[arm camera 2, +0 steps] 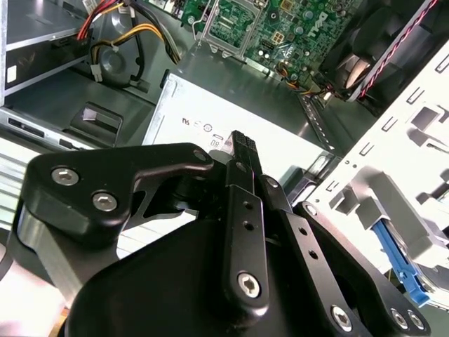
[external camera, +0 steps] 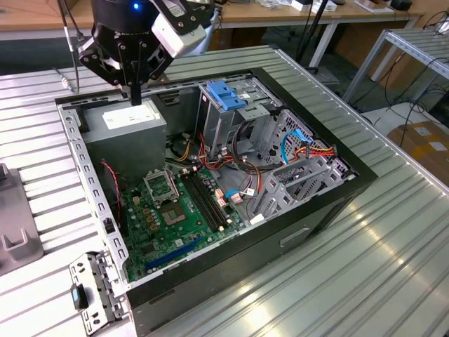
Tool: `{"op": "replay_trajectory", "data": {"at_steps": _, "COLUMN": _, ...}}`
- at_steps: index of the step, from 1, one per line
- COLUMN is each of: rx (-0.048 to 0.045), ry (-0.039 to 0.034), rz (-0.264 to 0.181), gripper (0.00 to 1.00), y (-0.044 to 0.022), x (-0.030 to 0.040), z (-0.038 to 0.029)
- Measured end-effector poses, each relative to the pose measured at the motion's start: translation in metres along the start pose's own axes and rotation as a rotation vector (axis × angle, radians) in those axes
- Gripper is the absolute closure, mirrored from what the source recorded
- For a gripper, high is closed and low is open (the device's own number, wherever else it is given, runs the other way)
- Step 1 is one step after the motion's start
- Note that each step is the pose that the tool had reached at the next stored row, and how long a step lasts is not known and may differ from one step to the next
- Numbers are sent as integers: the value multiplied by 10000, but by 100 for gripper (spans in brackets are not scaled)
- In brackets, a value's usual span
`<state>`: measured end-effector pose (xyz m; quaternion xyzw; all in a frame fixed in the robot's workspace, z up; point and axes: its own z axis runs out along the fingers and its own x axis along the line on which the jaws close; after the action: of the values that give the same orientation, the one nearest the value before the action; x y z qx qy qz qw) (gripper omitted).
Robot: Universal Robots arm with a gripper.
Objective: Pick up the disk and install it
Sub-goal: 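Reach for the disk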
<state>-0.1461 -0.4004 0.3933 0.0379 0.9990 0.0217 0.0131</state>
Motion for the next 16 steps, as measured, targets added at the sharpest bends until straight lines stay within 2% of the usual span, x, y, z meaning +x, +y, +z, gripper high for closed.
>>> {"op": "replay_trajectory", "data": {"at_steps": 16, "rx": 0, "ry": 0, "rz": 0, "gripper": 90, "y": -5, "x": 67, "z": -2}}
